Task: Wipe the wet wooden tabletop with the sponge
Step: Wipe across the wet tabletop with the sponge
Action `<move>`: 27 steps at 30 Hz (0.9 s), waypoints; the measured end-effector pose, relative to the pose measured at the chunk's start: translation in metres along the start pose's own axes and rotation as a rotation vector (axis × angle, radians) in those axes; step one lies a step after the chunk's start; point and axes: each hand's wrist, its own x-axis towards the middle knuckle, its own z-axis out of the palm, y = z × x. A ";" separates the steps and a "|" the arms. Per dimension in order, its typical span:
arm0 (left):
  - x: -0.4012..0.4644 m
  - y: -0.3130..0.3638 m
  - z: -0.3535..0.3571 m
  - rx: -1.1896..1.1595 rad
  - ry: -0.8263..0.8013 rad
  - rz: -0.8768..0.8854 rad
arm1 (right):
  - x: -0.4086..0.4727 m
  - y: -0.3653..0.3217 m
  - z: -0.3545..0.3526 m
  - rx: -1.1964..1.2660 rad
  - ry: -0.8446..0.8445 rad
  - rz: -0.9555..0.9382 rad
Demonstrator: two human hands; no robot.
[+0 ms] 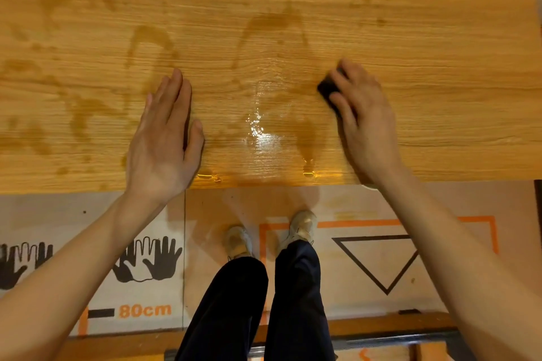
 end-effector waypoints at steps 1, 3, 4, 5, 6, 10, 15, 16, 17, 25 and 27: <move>0.000 -0.001 0.000 0.001 -0.002 0.001 | 0.008 -0.003 0.003 0.031 0.040 0.055; 0.001 -0.002 0.000 0.000 -0.012 0.004 | -0.009 -0.012 0.009 0.073 0.072 0.096; 0.002 -0.002 0.000 0.004 -0.014 0.004 | -0.032 -0.019 0.010 0.081 0.061 0.085; 0.002 -0.002 0.000 0.012 -0.015 0.003 | -0.060 -0.026 0.013 0.084 0.031 0.060; 0.003 -0.002 0.000 0.021 -0.013 0.002 | -0.087 -0.032 0.014 0.090 -0.007 0.029; 0.005 0.000 -0.001 0.019 -0.026 -0.005 | -0.101 -0.030 0.008 0.125 -0.129 -0.085; 0.003 -0.001 0.001 0.037 -0.025 0.010 | 0.009 -0.030 0.013 0.148 -0.081 0.030; 0.003 -0.001 0.001 0.037 -0.023 0.010 | 0.015 -0.034 0.017 0.161 -0.041 0.060; 0.003 -0.001 0.001 0.033 -0.018 0.010 | 0.009 -0.039 0.021 0.170 -0.014 0.082; 0.004 0.001 0.000 0.053 0.005 0.019 | -0.093 -0.066 0.025 0.147 -0.159 -0.084; 0.004 0.001 0.000 0.065 -0.006 0.018 | -0.048 -0.067 0.027 0.111 -0.125 -0.070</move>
